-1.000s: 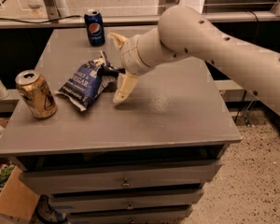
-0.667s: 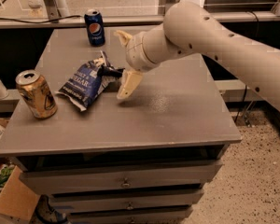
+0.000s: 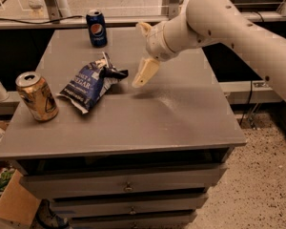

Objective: Move blue chip bag near orange can

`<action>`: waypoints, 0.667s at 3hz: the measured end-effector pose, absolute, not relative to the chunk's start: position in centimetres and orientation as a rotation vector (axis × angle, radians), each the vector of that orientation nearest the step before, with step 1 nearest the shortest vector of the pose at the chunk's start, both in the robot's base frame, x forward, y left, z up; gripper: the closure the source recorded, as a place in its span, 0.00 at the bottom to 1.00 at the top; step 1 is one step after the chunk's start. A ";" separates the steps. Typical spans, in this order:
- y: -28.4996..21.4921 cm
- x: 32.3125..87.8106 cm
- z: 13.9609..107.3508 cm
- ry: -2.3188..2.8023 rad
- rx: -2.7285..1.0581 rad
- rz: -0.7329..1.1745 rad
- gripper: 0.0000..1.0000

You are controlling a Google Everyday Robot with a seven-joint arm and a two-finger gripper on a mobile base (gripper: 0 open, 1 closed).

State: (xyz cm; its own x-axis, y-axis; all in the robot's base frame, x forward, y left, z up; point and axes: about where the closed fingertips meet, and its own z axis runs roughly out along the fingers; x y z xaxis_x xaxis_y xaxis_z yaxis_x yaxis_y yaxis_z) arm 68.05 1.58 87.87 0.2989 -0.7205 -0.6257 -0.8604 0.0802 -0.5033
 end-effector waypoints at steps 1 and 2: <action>-1.7 70.6 88.4 1.527 -1.605 0.201 0.00; -5.4 72.8 89.3 1.585 -1.541 0.174 0.00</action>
Offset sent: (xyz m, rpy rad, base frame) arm 0.0752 -0.1279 0.0305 0.0406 0.0346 -0.2459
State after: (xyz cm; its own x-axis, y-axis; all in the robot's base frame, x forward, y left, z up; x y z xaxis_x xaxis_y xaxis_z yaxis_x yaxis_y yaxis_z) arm 72.78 -5.45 89.28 0.1717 -0.7335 -0.6576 -0.8585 0.2160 -0.4651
